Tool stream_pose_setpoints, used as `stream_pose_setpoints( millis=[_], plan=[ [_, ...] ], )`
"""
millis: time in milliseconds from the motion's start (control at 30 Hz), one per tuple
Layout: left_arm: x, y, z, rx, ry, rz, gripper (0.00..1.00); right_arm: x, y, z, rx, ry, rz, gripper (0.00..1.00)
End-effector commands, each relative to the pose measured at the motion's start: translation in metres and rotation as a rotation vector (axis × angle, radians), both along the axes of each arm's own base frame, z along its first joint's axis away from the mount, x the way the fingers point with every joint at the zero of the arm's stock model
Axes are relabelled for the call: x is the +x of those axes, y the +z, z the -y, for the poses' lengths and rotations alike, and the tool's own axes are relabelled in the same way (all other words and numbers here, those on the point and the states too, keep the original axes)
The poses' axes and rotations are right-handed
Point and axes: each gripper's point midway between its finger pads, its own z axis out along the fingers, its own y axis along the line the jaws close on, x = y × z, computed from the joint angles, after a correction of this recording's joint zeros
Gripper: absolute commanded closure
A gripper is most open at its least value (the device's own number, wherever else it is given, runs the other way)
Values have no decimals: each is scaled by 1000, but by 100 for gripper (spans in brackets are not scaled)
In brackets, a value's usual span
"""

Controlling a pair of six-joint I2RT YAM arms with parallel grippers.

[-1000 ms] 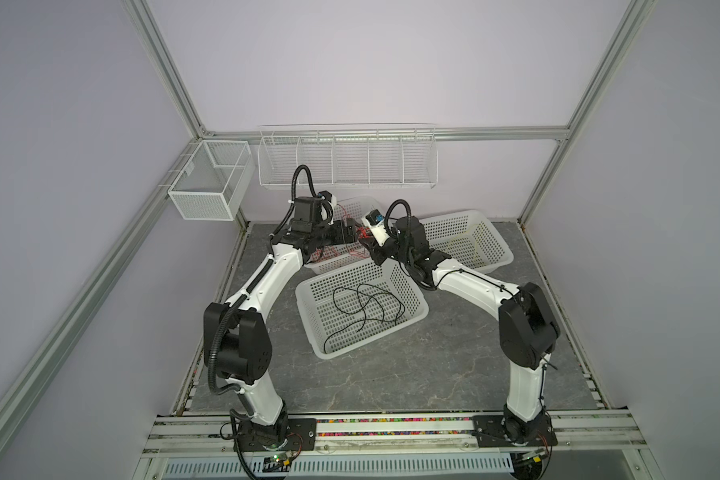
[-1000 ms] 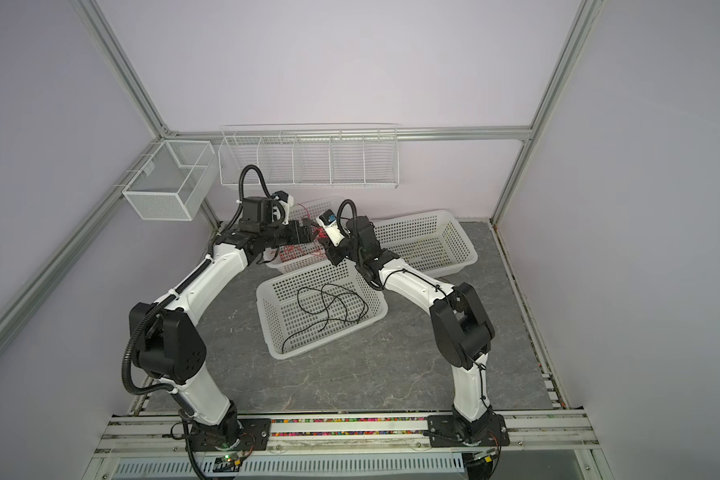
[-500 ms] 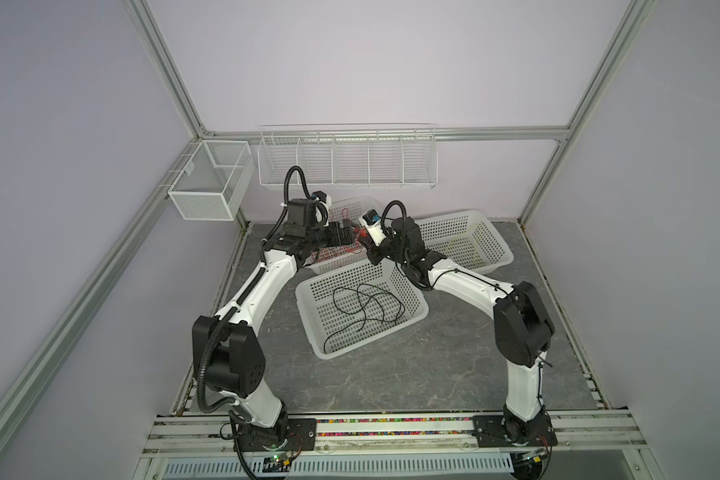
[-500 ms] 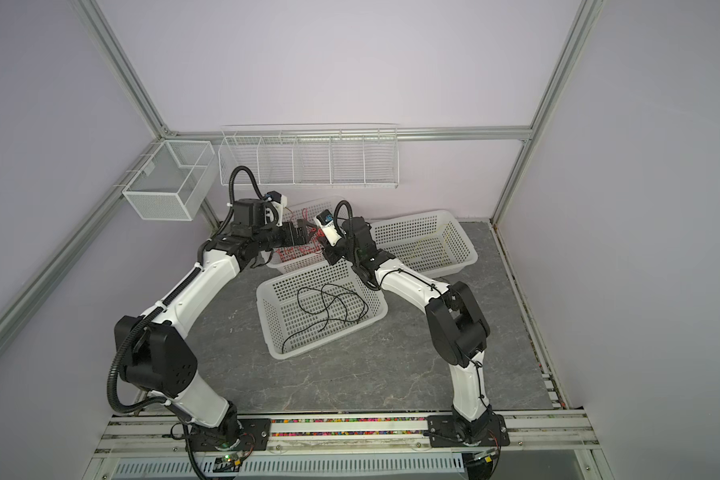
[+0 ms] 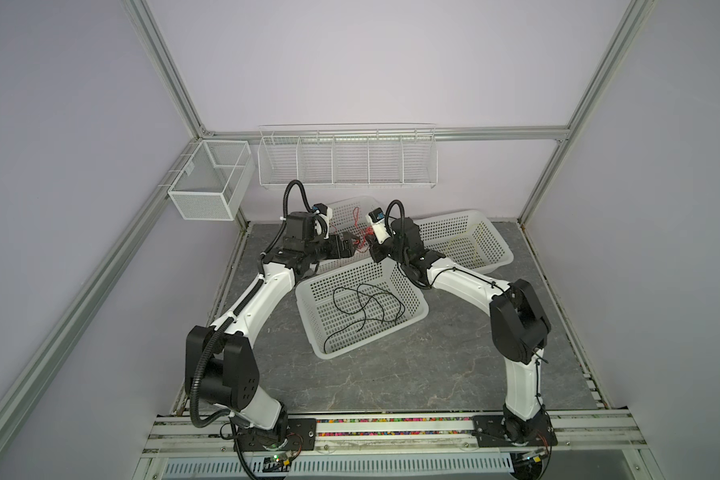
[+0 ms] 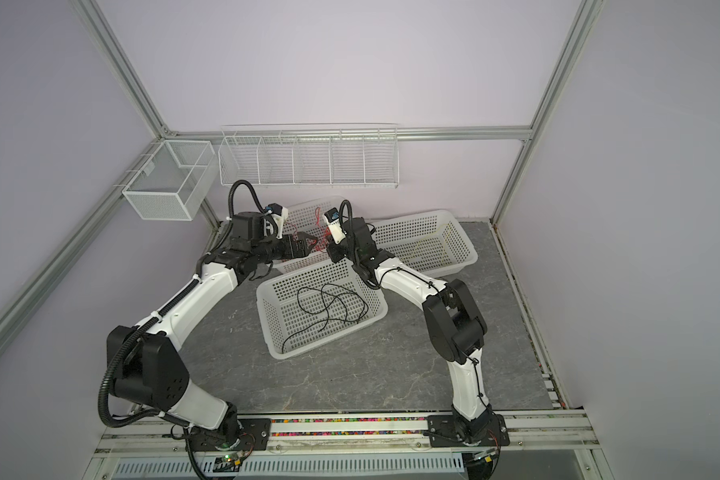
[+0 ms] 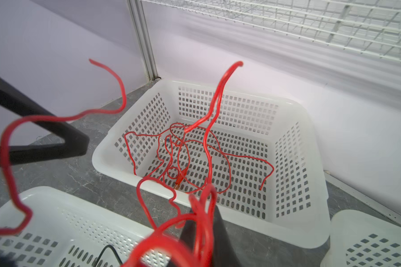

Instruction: Untangle the cables

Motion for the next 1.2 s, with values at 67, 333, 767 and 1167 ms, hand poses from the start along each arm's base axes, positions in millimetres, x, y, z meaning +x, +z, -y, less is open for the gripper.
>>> stream_pose_setpoints(
  millis=[67,333,767,1167],
  plan=[
    [-21,24,2,-18,-58,69,1,28,-1,47,19,-149,-14,94],
    [-24,46,29,-227,-164,116,1,-22,20,7,88,115,13,94],
    [-29,64,50,-416,-271,118,1,-50,43,-20,168,213,-4,94],
    [-45,83,39,-416,-246,213,1,5,9,-10,109,-14,-83,94]
  ],
)
